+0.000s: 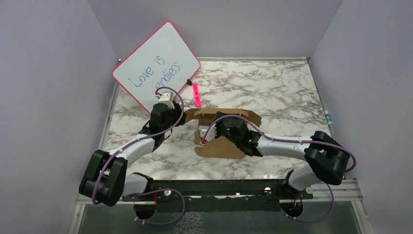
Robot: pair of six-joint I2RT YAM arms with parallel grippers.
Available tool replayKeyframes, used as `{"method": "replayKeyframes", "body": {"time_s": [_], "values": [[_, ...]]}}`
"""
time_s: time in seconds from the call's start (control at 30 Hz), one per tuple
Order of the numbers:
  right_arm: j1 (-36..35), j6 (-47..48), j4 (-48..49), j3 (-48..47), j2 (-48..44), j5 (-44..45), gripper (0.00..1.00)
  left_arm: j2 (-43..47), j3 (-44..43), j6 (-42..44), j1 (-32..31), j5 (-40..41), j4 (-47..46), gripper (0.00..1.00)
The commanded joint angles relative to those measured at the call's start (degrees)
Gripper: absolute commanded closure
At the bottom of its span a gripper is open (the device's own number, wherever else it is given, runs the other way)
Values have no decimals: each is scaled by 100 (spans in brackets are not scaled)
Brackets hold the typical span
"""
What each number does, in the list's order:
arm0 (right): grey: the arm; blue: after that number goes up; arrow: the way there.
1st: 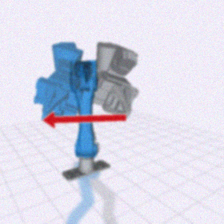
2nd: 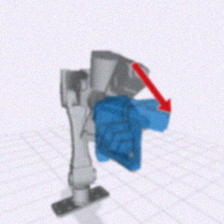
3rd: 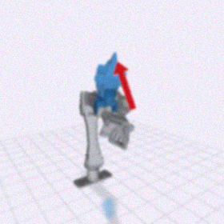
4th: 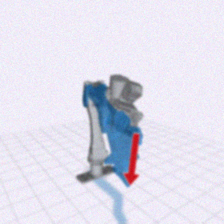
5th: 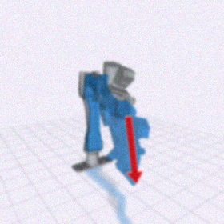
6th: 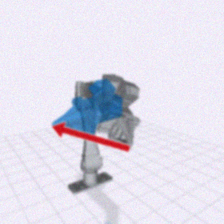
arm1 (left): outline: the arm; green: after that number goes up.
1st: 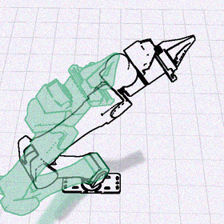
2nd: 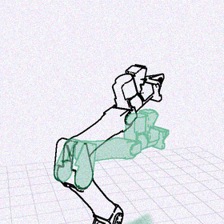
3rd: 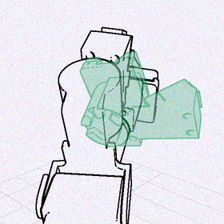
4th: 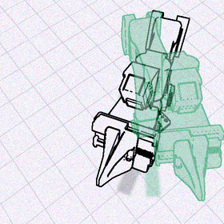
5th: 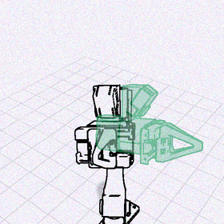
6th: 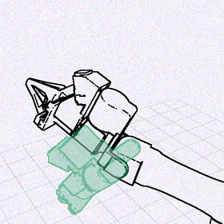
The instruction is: Fold the paper box
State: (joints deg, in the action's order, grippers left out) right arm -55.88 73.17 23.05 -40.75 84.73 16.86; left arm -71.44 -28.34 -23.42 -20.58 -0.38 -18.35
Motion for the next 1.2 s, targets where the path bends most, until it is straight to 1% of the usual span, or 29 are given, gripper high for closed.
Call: {"method": "replayKeyframes", "body": {"time_s": [0.0, 0.17, 0.27, 0.37, 0.53, 0.9, 1.17], "values": [[-37, 135, -146, -83, -1, -158, 97, -146, 13, 426, 36, -538, -613, 58], [-37, 169, -74, -112, 27, -85, 97, -281, 12, 457, 34, -1004, -714, 76], [-37, 226, 126, -78, 81, 9, 97, -255, 43, 410, 27, -1262, -723, 86], [-35, 290, 332, -23, 137, 21, 97, -106, 117, 276, 4, -1417, -723, 93], [-42, 370, 568, -19, 313, 85, 97, 261, 315, -68, -91, -1503, -717, 96], [-28, 290, 929, 12, 693, 101, 97, 712, 580, -440, -482, -1503, -693, 96], [-28, 154, 903, 90, 751, -25, 97, 534, 621, -745, -767, -1249, -683, 95]]}}
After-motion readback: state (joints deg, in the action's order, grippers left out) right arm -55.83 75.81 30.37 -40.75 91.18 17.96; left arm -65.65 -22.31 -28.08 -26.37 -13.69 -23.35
